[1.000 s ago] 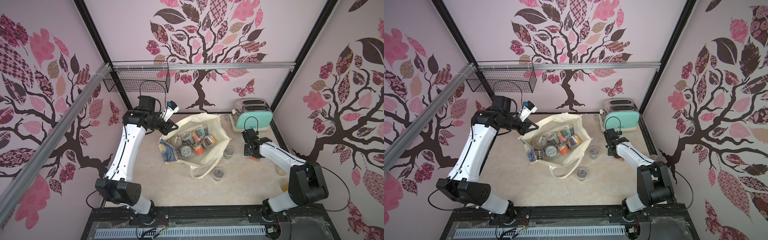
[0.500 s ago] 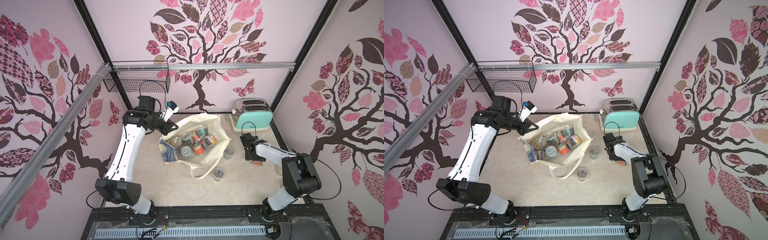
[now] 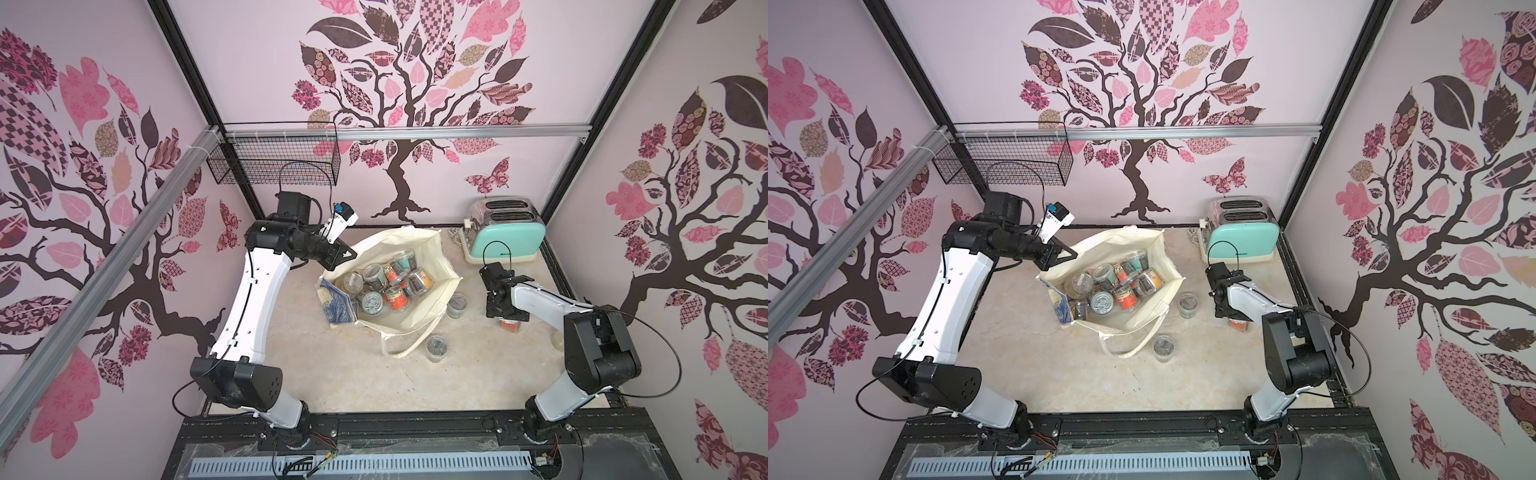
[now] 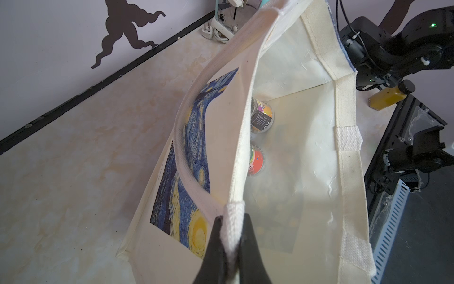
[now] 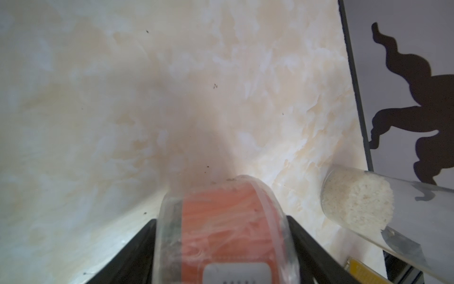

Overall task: Take out the seed jars from the canvas bag
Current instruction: Place the seed jar at the center of the board.

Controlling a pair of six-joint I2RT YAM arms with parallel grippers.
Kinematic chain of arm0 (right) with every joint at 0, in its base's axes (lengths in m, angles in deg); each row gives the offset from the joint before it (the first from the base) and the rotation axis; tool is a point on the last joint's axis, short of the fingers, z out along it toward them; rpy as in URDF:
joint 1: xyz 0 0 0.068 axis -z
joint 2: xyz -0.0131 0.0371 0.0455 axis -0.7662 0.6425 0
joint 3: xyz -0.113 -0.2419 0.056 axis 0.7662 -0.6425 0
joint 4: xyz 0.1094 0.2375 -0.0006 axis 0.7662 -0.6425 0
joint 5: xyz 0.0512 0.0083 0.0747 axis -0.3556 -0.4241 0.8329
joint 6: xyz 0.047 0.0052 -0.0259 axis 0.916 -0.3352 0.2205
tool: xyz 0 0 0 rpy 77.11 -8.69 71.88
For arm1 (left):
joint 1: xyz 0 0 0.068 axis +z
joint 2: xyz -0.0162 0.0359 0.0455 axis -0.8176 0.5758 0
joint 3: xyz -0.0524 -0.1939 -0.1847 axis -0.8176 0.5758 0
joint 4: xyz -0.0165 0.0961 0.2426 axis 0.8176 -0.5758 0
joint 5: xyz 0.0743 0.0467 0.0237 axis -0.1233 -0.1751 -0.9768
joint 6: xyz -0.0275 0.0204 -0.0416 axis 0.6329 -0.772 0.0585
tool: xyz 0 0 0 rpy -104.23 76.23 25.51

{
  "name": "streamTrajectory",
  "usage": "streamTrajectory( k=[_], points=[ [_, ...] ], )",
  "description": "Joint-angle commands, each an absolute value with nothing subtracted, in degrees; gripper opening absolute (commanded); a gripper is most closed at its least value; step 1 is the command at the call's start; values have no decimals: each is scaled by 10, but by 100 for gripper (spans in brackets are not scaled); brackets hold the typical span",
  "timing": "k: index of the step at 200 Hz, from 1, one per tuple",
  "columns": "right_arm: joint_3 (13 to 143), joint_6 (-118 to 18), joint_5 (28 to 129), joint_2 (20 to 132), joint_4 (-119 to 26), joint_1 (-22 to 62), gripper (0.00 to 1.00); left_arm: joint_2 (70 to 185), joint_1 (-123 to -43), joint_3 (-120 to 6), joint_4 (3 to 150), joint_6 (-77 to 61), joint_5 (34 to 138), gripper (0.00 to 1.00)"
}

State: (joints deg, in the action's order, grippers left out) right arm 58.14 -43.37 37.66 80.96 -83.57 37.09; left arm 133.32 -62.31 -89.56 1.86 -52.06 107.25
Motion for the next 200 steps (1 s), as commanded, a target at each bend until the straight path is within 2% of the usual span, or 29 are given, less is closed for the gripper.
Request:
streamTrajectory(
  k=[1, 37, 111, 168, 200],
  points=[
    [607, -424, 378, 810, -863, 373, 75, 1328, -619, -904, 20, -514, 1093, 0],
    [616, -440, 329, 820, -884, 368, 68, 1327, -619, -904, 18, -516, 1097, 0],
    [629, -441, 167, 862, -964, 347, 67, 1333, -619, -906, 19, -510, 1114, 0],
    [632, -435, 171, 914, -972, 331, 69, 1341, -619, -900, 18, -512, 1119, 0],
    [646, -437, 191, 918, -965, 316, 75, 1343, -619, -906, 18, -511, 1119, 0]
  ],
)
